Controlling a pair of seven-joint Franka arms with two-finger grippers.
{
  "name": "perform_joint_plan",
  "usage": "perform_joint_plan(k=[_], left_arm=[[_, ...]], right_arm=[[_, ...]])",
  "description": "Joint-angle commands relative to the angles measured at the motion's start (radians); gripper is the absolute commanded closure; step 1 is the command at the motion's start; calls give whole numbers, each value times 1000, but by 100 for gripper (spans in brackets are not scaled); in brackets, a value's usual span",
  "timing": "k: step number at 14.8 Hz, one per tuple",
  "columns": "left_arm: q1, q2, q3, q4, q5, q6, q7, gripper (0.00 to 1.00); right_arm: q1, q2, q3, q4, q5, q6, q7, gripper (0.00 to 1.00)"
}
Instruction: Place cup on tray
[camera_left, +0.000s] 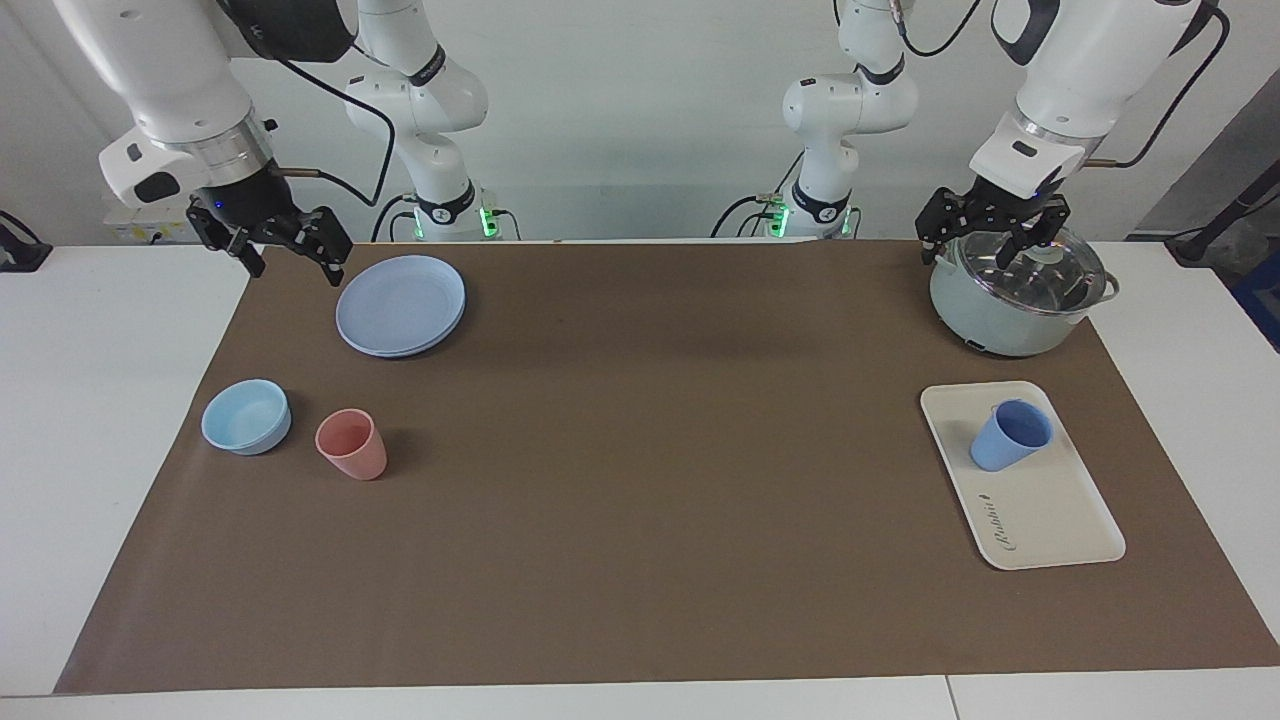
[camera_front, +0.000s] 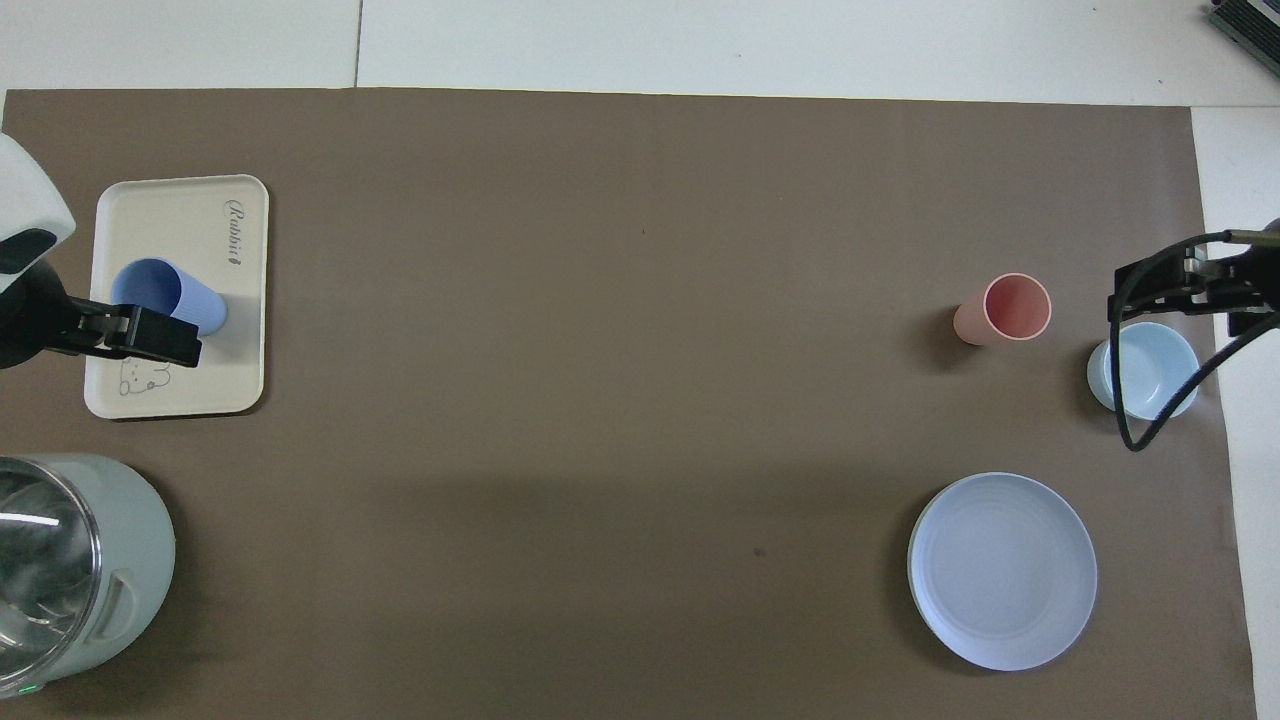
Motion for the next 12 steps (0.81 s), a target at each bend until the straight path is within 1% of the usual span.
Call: perform_joint_plan(k=[1,4,7,12], left_arm=[[-5,-9,4,-2,-12,-10,-11,0],[-9,-10,4,-4,-12,-7,-11,0],[-9,-10,4,-4,-12,-7,-9,0],[-7,-10,4,-4,-12,-7,-8,0]], right_arm=[[-3,-9,3,-12,-5,-14,-28,0],[-5,-17,3,-25,0,-20,-27,1],[-6,-25,3,-32,10,-83,-27,0],[-10,-28,3,-37,26,-71,-27,0]])
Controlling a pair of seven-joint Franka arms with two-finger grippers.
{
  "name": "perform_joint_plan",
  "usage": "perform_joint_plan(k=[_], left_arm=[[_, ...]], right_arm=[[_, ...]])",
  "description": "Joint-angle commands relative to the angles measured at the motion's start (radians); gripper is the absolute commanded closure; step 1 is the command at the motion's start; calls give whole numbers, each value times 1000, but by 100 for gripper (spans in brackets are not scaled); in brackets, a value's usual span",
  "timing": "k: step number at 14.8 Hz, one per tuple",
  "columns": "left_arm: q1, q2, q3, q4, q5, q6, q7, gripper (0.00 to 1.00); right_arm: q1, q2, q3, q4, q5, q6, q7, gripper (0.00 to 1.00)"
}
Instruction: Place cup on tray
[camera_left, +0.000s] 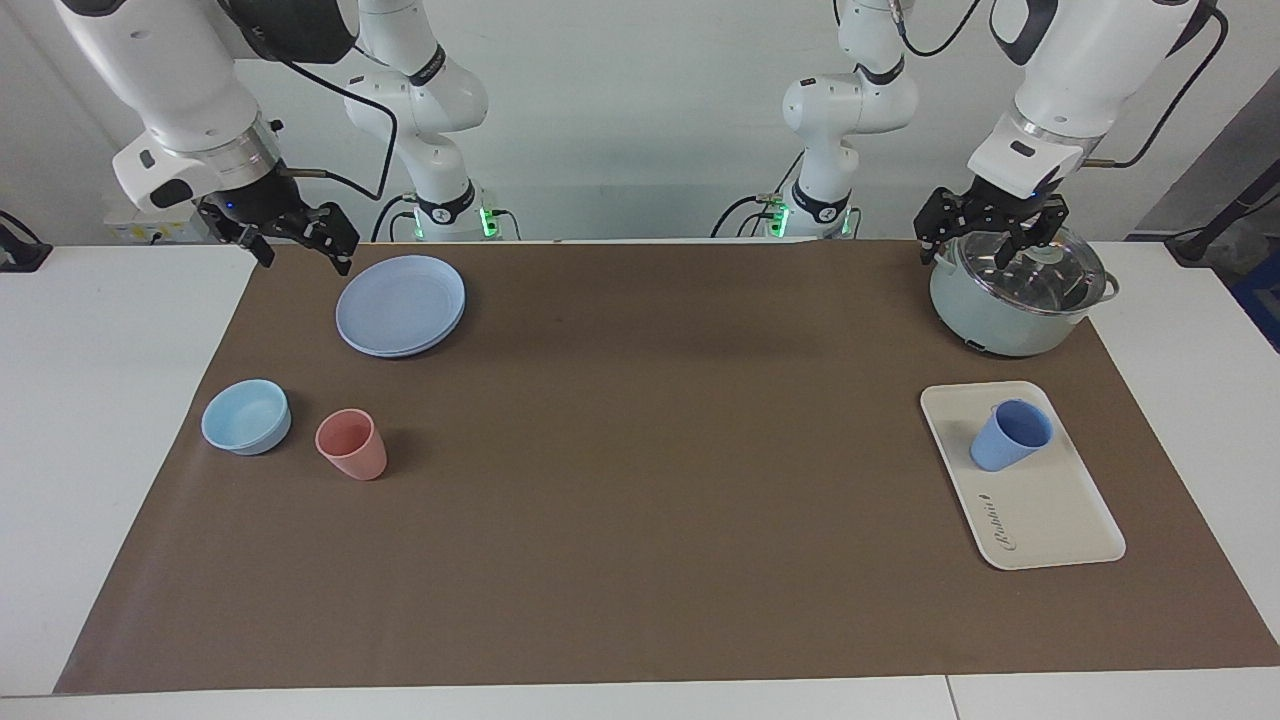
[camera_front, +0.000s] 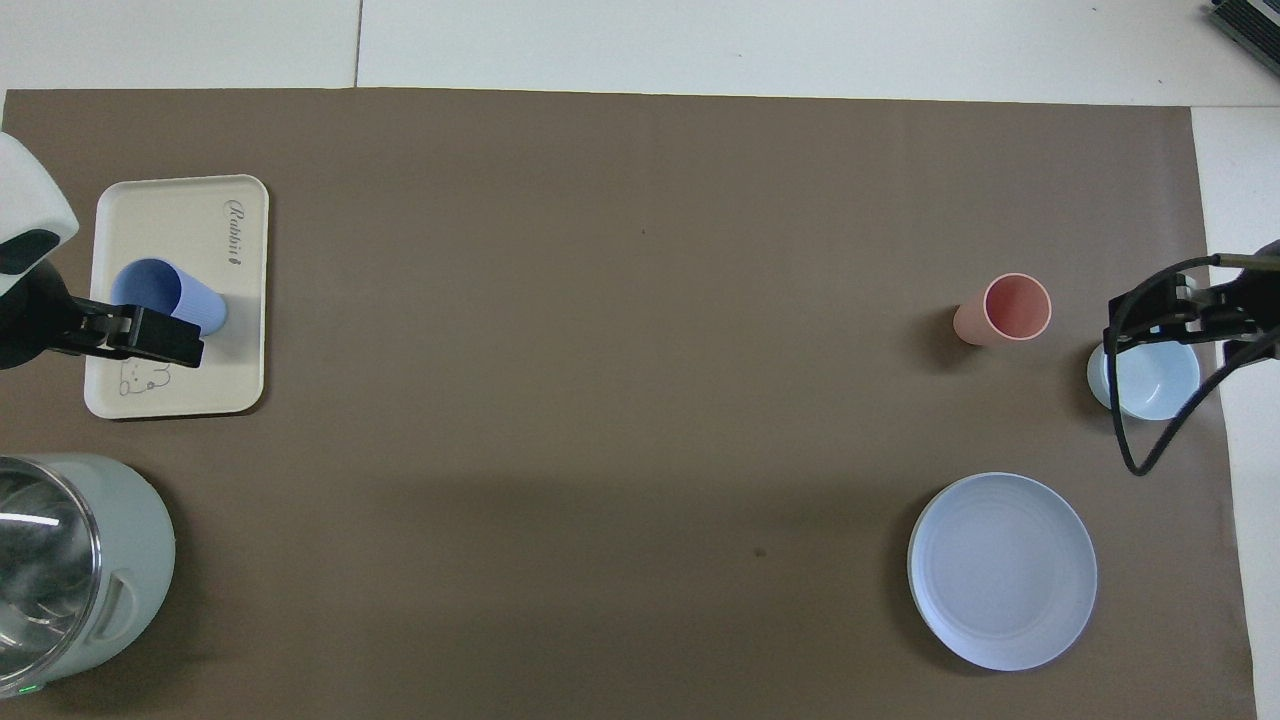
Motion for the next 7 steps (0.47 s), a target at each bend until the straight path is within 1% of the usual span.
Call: perform_joint_plan(k=[1,7], left_arm=[[-6,-10,6,-4,-12,-7,-8,0],[-8,-12,6,-5,-12,-7,-6,0]], right_arm=[[-14,-23,3,-27,31,6,-27,0],[-13,-20,1,-29,32,66,-30,0]])
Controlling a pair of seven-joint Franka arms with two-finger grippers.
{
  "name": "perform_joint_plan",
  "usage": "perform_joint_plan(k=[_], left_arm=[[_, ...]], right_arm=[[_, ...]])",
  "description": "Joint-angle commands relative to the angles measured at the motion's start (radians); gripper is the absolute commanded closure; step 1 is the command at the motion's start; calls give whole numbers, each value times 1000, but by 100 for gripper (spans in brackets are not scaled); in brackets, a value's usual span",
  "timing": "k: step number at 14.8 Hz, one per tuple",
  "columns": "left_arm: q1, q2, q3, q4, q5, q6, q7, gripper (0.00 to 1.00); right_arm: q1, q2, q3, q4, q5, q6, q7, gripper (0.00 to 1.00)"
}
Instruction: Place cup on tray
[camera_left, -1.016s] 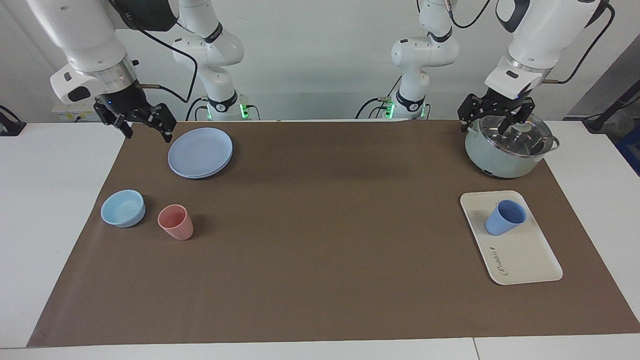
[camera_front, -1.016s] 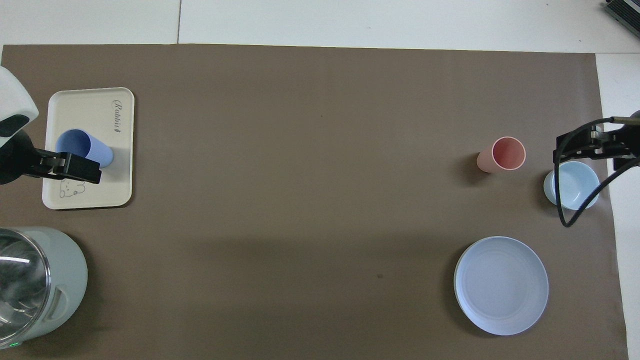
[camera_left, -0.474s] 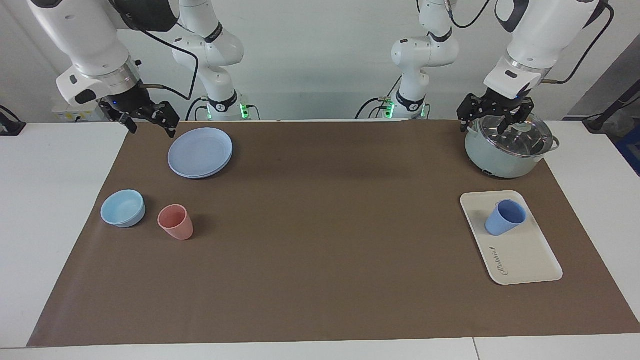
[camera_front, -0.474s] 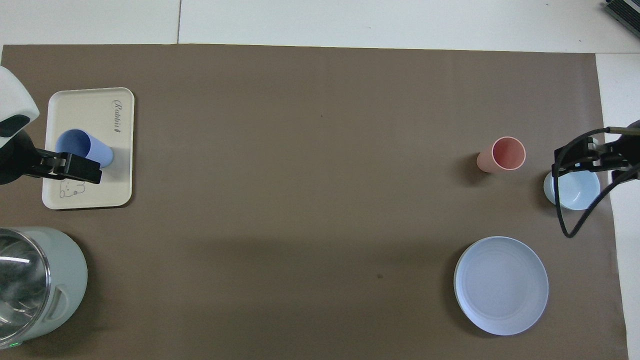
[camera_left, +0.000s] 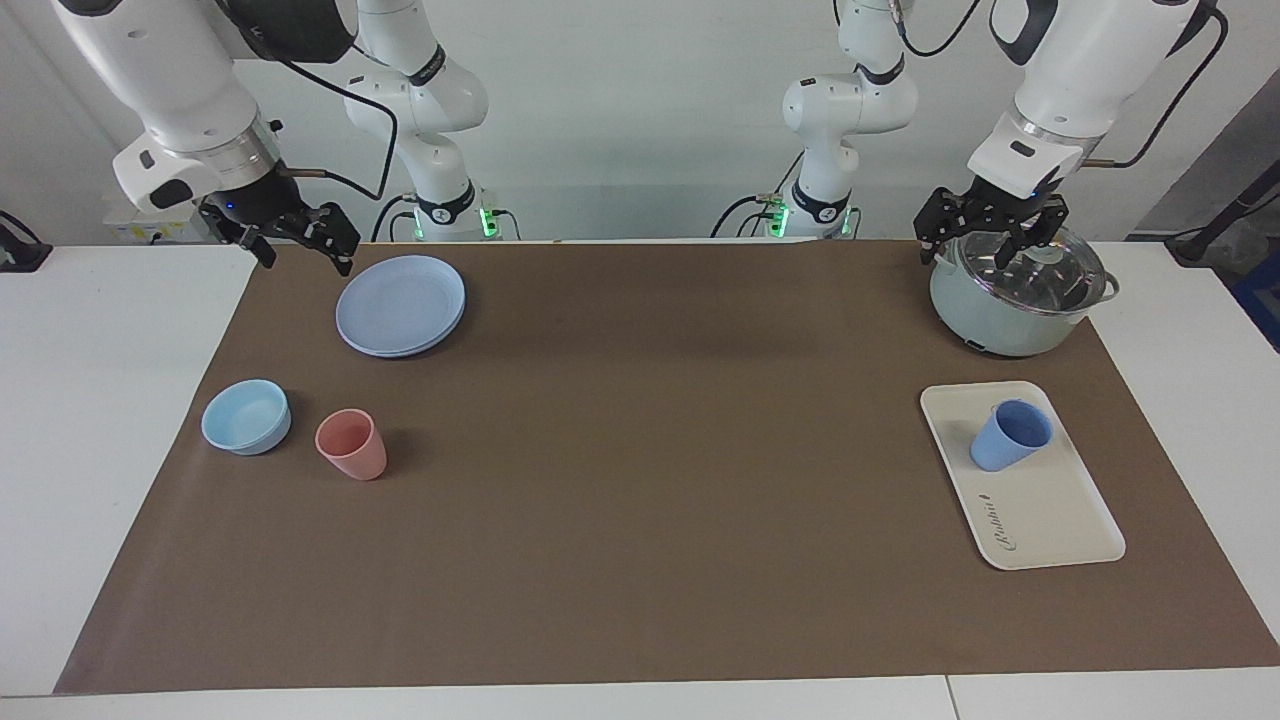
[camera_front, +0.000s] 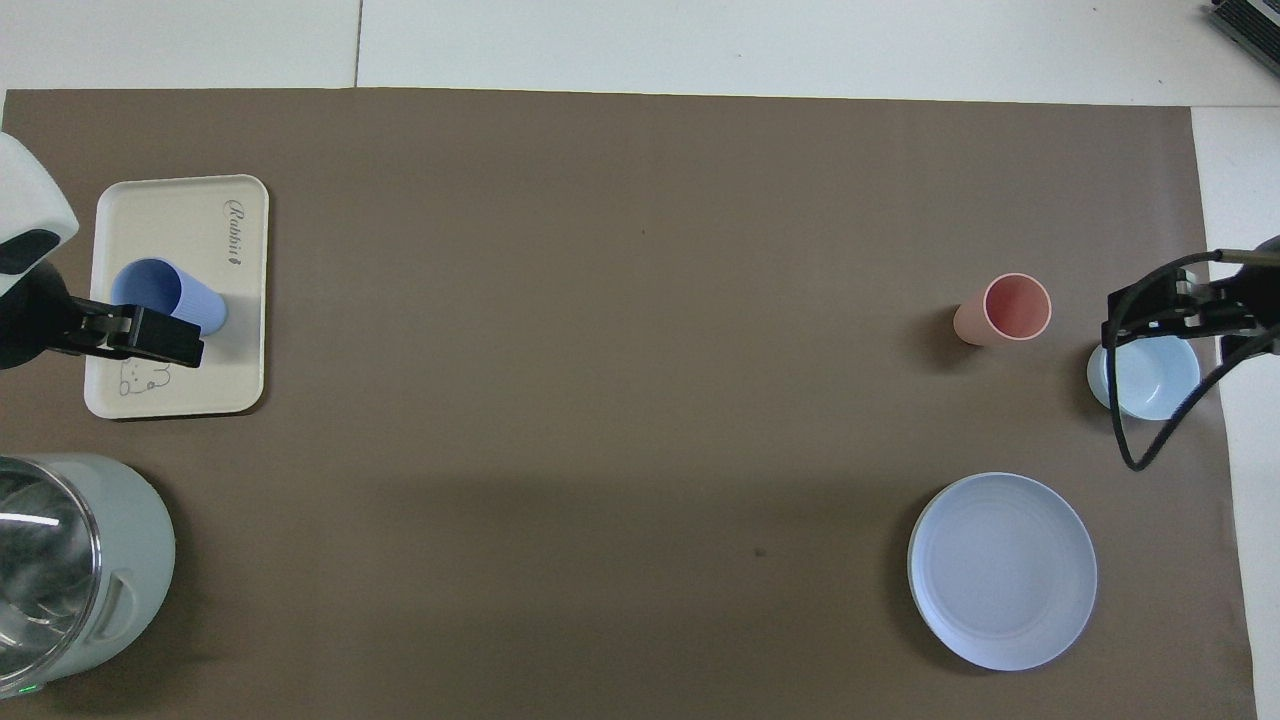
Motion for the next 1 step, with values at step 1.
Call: perform_joint_plan(k=[1], left_arm=[[-8,-12,6,-7,-12,-7,-6,0]], right_arm=[[-9,-20,2,-27,23,36,-30,0]])
